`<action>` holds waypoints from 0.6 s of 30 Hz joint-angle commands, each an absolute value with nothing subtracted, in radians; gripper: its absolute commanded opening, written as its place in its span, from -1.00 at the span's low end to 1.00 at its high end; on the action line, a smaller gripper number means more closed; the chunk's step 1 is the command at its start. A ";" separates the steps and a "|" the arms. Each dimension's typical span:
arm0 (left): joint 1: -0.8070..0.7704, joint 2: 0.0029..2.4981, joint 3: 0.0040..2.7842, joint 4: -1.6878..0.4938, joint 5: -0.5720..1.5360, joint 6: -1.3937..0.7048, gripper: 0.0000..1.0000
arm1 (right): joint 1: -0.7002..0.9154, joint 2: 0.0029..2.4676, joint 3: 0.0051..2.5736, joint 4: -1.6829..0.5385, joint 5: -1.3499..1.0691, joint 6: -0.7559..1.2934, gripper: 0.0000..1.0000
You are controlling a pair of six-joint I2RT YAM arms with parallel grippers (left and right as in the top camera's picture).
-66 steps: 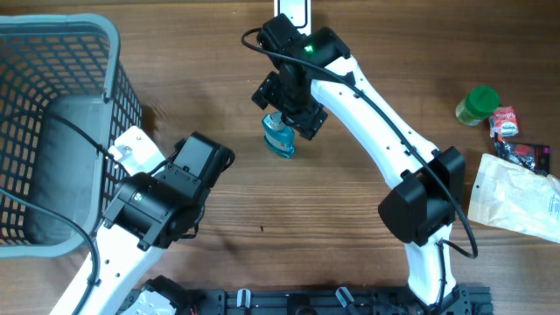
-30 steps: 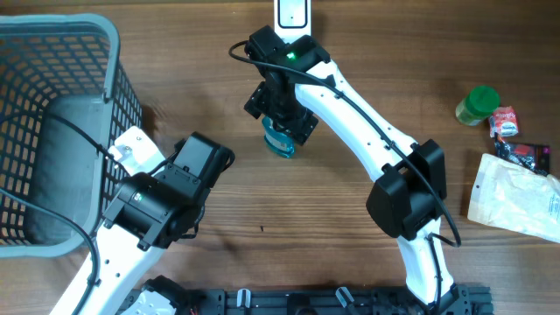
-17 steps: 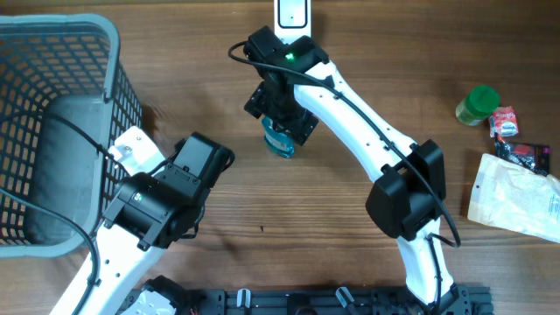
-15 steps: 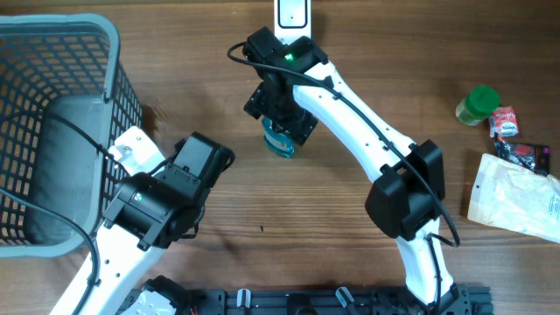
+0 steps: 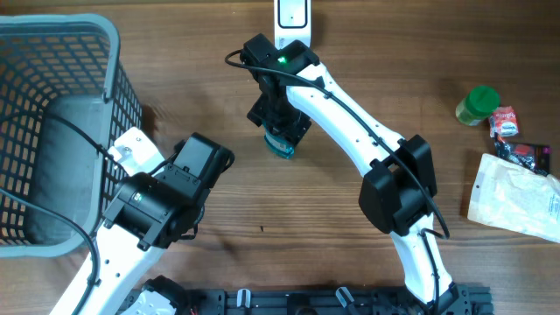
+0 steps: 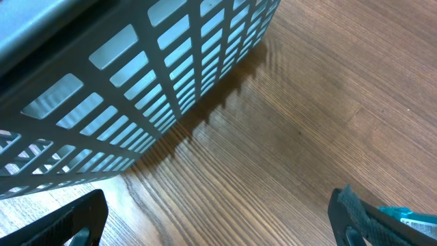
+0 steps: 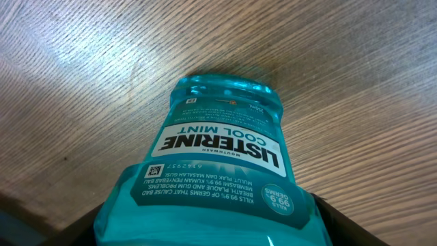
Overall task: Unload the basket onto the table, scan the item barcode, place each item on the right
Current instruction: 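Hold the bottle in front of the white scanner window, then tilt the bottle sideways with the right gripper, label toward scanner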
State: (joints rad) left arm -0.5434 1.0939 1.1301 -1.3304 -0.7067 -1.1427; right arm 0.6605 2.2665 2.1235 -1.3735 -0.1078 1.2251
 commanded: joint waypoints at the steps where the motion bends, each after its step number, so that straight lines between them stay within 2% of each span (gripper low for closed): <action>1: -0.548 1.095 1.126 -1.332 -0.727 -1.157 1.00 | 0.667 2.288 2.138 -1.384 -0.097 1.230 0.33; 18: -0.548 1.095 1.126 -1.332 -0.727 -1.157 1.00 | 0.657 2.218 2.140 -1.404 -0.212 1.176 0.25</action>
State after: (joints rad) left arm -0.5434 1.0939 1.1301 -1.3312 -0.7067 -1.1427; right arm 0.6605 2.2662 2.1235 -1.3911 -0.1352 1.1984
